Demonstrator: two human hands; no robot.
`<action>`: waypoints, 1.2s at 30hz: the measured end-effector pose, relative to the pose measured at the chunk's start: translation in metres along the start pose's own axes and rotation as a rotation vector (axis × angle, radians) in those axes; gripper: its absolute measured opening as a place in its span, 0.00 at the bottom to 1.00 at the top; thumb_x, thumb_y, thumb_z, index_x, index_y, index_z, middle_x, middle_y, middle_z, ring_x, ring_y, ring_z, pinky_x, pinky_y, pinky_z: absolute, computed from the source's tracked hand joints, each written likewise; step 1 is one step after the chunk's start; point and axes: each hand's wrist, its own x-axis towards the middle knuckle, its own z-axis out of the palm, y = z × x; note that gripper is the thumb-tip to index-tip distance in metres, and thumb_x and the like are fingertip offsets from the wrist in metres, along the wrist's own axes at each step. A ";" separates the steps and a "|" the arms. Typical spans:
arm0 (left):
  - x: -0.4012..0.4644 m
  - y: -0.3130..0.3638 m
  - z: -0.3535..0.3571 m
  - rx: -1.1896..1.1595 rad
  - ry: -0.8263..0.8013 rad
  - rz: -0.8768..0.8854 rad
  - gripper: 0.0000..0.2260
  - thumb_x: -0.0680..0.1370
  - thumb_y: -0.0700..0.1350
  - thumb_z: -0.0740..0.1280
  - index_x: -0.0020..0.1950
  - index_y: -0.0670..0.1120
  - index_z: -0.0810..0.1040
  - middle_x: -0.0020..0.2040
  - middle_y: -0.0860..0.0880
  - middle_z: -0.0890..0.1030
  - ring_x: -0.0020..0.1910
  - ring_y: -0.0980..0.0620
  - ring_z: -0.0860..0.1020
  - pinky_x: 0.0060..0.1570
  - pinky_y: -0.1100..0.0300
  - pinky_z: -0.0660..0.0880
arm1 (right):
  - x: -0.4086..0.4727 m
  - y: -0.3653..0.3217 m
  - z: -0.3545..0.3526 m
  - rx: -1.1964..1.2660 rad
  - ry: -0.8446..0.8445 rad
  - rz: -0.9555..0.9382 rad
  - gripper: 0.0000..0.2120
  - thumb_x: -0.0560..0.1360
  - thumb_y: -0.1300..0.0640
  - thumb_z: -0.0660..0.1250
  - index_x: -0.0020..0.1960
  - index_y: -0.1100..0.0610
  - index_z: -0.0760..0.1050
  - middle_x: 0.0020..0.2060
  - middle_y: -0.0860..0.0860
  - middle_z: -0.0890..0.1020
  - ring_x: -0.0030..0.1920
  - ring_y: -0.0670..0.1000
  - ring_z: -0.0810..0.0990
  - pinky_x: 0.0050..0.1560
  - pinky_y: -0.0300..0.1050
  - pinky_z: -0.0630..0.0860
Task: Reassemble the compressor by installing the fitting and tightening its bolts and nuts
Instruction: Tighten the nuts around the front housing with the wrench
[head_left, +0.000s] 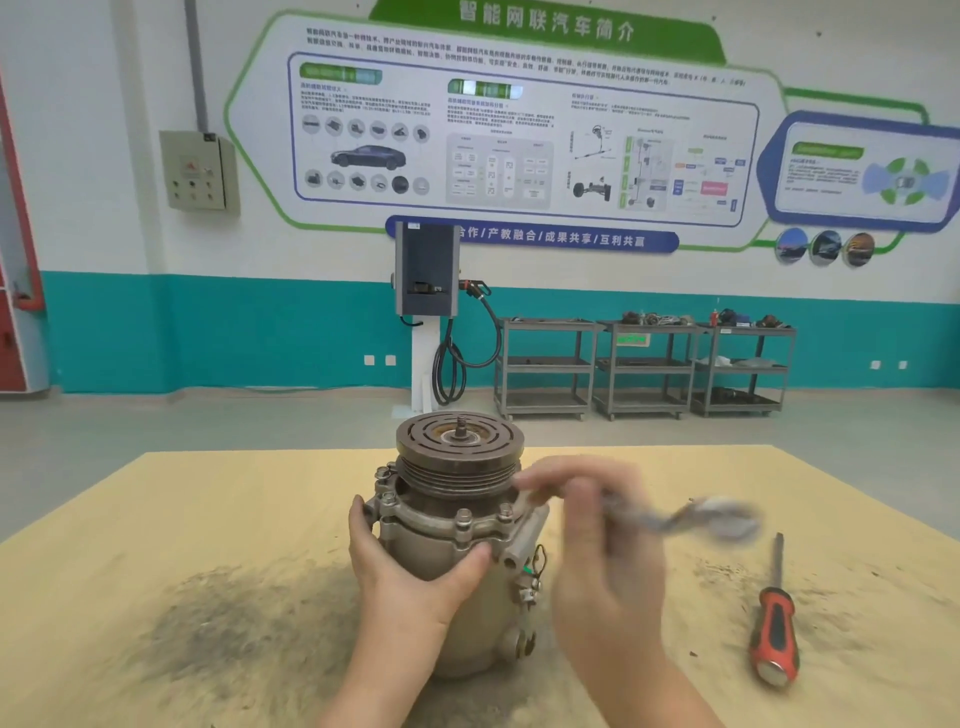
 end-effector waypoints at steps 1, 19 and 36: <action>-0.002 0.001 0.000 -0.010 -0.031 0.006 0.61 0.59 0.48 0.84 0.79 0.54 0.45 0.75 0.54 0.57 0.71 0.58 0.61 0.69 0.60 0.59 | 0.005 -0.002 -0.001 0.126 0.124 0.143 0.11 0.83 0.50 0.54 0.51 0.50 0.73 0.39 0.51 0.81 0.41 0.51 0.81 0.43 0.39 0.76; -0.018 0.014 0.006 0.083 -0.014 0.015 0.61 0.60 0.48 0.82 0.79 0.50 0.42 0.78 0.51 0.51 0.68 0.65 0.52 0.68 0.65 0.51 | -0.002 0.024 -0.015 0.399 0.393 0.331 0.11 0.81 0.67 0.51 0.58 0.55 0.62 0.34 0.53 0.78 0.34 0.56 0.81 0.34 0.46 0.77; -0.015 0.012 0.009 0.130 -0.004 0.002 0.61 0.60 0.55 0.81 0.79 0.53 0.40 0.76 0.55 0.49 0.65 0.66 0.50 0.67 0.64 0.51 | 0.009 0.005 -0.013 0.514 0.392 0.454 0.10 0.82 0.66 0.49 0.57 0.57 0.67 0.31 0.55 0.81 0.35 0.53 0.81 0.34 0.41 0.76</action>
